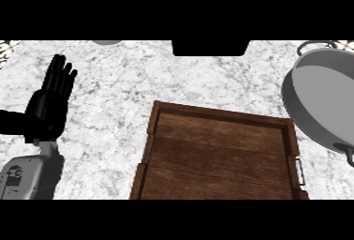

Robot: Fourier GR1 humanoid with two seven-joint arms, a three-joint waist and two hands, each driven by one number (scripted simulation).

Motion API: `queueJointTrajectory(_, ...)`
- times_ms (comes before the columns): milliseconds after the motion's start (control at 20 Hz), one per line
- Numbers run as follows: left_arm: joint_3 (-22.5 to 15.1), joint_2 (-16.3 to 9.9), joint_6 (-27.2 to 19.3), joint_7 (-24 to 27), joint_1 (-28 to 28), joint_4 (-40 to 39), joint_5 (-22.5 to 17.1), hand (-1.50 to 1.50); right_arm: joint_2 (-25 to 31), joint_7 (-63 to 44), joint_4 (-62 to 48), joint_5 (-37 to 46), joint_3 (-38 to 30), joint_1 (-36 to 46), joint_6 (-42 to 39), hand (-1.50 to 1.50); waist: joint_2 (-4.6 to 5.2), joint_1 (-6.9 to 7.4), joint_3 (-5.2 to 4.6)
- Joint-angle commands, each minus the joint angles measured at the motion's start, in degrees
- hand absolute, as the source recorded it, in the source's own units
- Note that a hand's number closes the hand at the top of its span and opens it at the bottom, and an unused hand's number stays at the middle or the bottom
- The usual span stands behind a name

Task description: Pick the croissant from the tray and place it in the pot

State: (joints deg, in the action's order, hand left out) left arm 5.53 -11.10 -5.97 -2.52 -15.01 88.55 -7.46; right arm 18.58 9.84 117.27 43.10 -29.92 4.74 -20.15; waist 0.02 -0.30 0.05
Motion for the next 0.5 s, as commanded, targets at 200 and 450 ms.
queueJointTrajectory(200,-0.7,1.2,-0.5,1.8,-2.9,-2.5,1.3,0.0,16.1,12.3,-32.8,-7.1,-9.8,13.0,1.4,1.5,0.35,0.94,0.01)
queueJointTrajectory(450,0.5,-1.0,1.2,-3.0,-1.6,1.2,-0.6,0.0,19.3,22.3,-50.2,-2.8,-6.2,17.3,9.5,1.5,0.25,1.43,0.02)
